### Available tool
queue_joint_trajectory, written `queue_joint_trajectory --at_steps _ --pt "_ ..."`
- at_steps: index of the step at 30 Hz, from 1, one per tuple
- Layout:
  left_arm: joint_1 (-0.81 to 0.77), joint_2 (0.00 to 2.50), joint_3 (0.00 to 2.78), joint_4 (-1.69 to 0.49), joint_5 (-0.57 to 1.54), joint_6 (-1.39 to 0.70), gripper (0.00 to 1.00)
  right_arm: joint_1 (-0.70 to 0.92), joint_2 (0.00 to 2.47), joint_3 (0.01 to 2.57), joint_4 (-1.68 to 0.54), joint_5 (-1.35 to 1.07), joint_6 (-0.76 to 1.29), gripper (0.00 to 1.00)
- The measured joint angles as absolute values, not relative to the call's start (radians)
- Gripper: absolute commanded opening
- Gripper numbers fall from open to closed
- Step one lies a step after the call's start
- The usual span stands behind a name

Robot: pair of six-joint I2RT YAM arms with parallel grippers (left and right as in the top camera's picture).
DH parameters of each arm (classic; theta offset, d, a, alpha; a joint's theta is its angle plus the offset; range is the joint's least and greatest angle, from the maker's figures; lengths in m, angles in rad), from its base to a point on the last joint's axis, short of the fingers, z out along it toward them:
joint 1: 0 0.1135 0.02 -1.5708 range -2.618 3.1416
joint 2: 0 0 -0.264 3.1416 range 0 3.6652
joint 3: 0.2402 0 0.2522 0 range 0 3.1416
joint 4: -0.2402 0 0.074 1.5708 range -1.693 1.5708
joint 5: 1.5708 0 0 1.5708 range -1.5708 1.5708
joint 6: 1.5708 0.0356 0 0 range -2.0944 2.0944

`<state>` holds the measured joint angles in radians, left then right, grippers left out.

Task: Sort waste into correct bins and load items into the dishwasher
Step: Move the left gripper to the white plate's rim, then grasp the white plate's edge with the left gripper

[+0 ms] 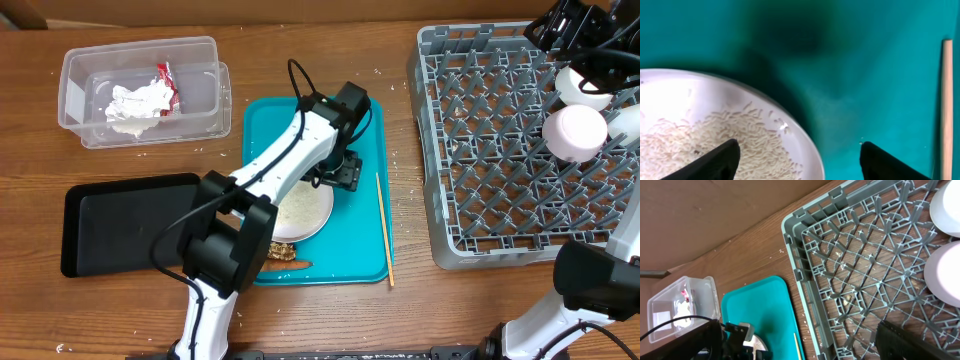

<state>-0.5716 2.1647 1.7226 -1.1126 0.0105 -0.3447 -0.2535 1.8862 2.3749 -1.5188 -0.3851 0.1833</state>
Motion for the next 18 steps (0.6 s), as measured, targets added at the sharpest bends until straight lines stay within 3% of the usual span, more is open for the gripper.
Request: queue_joint_trajectory --at_steps 18 --pt "-0.577 2.165 1.623 -1.019 -0.018 -0.364 0.63 -0.253 1.886 2.375 -1.519 -0.385 0.184 1.0"
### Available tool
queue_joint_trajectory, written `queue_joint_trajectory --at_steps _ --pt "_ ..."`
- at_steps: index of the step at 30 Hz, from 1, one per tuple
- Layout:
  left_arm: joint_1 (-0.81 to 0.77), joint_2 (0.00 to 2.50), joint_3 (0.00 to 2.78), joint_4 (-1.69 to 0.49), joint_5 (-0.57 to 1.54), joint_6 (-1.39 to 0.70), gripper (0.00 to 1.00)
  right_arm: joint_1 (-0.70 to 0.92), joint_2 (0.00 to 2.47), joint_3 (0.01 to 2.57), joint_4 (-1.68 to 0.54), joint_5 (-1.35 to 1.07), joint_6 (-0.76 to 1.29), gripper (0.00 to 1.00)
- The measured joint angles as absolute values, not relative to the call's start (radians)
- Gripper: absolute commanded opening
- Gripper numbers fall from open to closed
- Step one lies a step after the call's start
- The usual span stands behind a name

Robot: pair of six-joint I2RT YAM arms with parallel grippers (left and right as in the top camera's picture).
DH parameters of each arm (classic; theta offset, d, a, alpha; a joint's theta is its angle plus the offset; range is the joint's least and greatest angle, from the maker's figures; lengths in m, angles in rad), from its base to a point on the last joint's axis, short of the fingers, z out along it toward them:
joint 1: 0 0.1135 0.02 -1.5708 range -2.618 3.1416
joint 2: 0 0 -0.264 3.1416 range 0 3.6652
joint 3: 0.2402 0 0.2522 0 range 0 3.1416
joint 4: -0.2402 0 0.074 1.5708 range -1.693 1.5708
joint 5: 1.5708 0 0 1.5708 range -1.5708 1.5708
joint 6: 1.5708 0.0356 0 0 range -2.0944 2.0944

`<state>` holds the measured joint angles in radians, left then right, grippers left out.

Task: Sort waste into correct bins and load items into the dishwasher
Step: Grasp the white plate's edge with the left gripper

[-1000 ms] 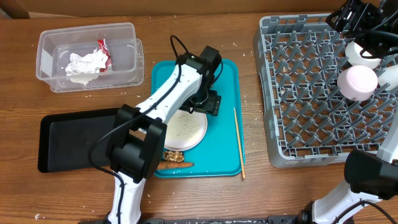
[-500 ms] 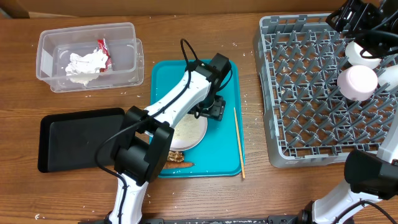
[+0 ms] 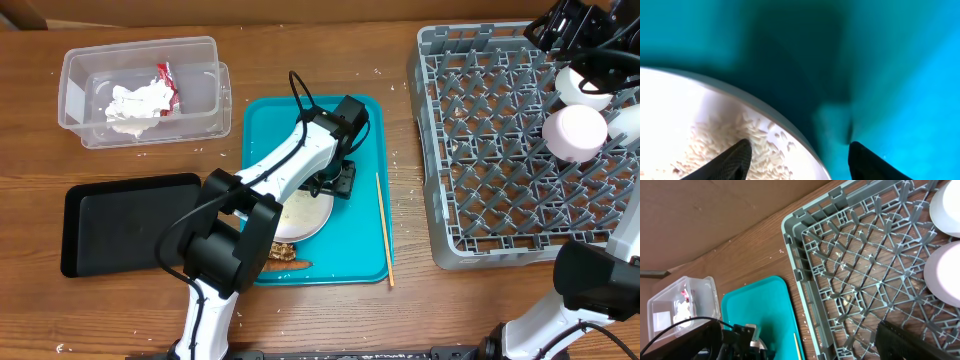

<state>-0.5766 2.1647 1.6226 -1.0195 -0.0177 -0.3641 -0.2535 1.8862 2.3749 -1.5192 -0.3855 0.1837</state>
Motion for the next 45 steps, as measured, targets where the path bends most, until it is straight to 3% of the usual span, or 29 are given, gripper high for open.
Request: queue_joint_trajectory --at_steps 11,17,22,26,40,45 --pt "-0.59 2.165 1.623 -1.013 -0.061 -0.364 0.44 -0.253 1.886 2.375 -1.519 -0.385 0.183 1.0" --pt "-0.61 2.165 1.623 -1.012 -0.065 -0.363 0.28 -0.253 1.886 2.375 -1.519 -0.385 0.184 1.0" --pt "-0.622 2.165 1.623 -1.011 -0.065 -0.359 0.25 -0.253 1.886 2.375 -1.519 -0.385 0.184 1.0" --pt "-0.622 2.165 1.623 -1.005 -0.065 -0.358 0.09 -0.254 1.886 2.375 -1.519 -0.385 0.184 1.0" --pt "-0.622 2.165 1.623 -0.949 -0.08 -0.274 0.09 -0.253 1.886 2.375 -1.519 -0.385 0.184 1.0" --pt "-0.622 2.165 1.623 -0.948 -0.084 -0.248 0.04 -0.253 1.886 2.375 -1.519 -0.385 0.184 1.0"
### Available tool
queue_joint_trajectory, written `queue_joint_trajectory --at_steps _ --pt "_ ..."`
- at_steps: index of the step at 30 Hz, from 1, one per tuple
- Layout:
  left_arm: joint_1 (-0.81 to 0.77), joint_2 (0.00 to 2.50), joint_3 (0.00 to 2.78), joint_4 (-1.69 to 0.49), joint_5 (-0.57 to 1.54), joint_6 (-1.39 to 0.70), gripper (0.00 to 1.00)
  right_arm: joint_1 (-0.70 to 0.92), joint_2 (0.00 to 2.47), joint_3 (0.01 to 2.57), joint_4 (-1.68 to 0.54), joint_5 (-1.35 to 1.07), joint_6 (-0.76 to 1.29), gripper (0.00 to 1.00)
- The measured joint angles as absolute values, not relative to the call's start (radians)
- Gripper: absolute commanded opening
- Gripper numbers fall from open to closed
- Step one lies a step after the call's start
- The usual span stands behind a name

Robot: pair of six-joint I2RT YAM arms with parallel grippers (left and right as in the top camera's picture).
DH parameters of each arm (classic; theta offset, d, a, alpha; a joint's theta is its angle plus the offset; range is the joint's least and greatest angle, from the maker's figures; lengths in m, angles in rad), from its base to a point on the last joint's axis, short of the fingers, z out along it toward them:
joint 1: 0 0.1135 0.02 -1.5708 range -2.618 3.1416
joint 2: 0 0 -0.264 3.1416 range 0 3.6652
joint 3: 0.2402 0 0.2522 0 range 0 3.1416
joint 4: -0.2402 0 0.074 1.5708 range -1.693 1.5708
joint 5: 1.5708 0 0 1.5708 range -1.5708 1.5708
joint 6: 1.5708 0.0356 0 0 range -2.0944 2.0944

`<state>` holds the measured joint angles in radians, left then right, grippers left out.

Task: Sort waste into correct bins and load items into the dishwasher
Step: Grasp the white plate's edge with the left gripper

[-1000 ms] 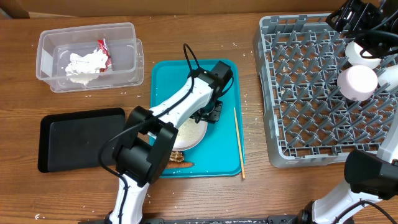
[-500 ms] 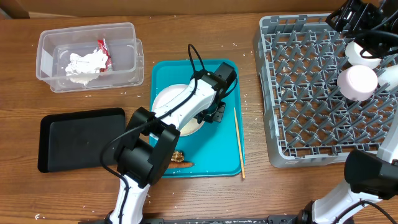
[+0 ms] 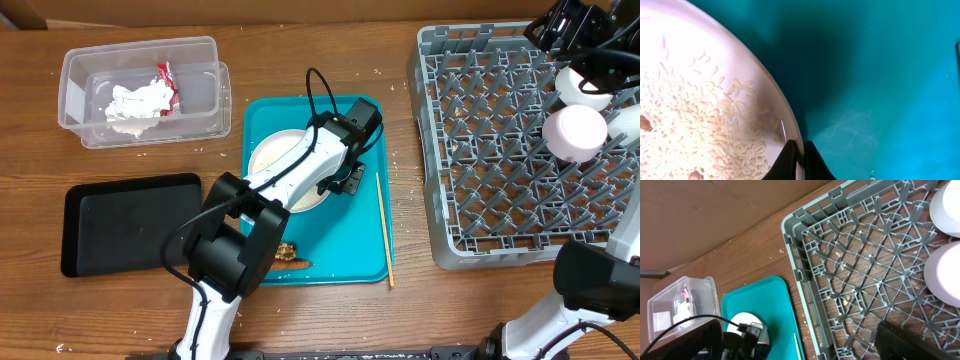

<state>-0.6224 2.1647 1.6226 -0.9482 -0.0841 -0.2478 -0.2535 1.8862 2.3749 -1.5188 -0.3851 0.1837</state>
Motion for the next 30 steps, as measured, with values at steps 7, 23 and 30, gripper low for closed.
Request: queue_joint_trajectory --at_steps 7,23,30 --pt "-0.622 2.164 1.633 -0.997 -0.115 -0.232 0.04 -0.253 1.886 2.375 -1.519 -0.385 0.184 1.0" --pt "-0.629 2.164 1.725 -1.156 -0.17 -0.275 0.04 -0.253 1.886 2.375 -1.519 -0.385 0.184 1.0" --pt "-0.629 2.164 1.741 -1.182 -0.188 -0.3 0.04 -0.253 1.886 2.375 -1.519 -0.385 0.183 1.0"
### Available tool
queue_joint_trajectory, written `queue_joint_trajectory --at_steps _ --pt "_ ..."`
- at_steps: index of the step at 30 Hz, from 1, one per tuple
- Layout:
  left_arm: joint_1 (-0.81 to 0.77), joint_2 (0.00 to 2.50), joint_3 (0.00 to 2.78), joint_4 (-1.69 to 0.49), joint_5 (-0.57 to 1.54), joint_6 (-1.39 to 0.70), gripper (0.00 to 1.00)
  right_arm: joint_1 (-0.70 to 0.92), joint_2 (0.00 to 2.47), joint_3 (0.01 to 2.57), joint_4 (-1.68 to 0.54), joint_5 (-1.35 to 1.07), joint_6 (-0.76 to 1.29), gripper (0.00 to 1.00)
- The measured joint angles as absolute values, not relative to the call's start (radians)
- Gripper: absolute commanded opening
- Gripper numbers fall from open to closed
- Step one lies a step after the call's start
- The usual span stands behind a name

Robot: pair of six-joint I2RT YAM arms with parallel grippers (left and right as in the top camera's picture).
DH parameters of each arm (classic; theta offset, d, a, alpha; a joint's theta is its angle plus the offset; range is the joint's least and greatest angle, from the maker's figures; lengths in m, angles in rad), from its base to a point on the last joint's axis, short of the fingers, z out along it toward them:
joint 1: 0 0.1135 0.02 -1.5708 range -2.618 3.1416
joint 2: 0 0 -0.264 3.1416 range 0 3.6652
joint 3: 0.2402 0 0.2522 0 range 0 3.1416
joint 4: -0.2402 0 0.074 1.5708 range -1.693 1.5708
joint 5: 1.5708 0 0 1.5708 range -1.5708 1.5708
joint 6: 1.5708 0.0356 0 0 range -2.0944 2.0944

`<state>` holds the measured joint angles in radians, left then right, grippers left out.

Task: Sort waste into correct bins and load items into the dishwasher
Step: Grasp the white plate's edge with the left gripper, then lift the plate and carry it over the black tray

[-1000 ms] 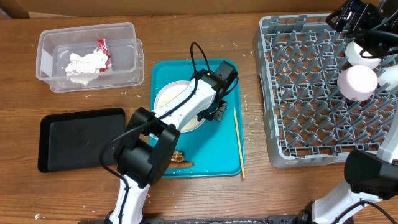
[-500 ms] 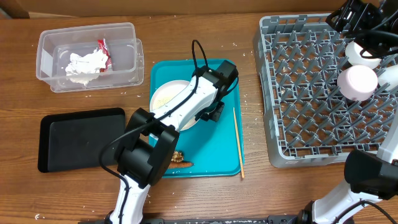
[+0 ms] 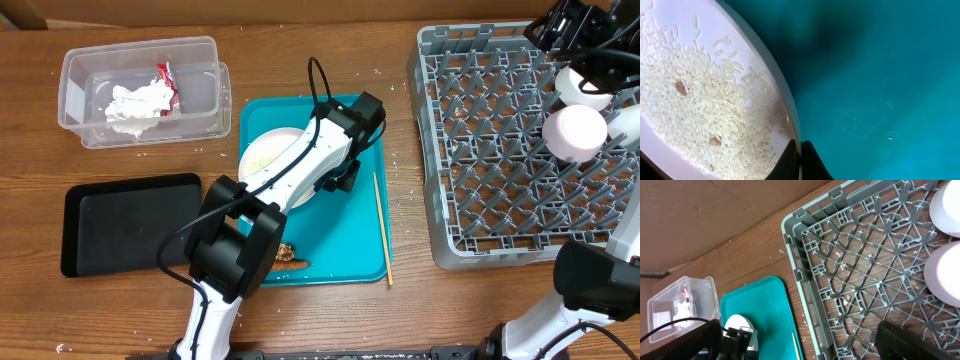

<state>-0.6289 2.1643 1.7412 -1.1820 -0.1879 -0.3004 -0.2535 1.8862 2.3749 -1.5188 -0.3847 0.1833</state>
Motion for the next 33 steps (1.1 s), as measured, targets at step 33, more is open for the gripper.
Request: queue_joint_trajectory --at_steps 33 --pt "-0.675 2.165 2.148 -1.526 -0.3 -0.358 0.04 -0.253 1.886 2.375 -1.518 -0.385 0.184 1.0"
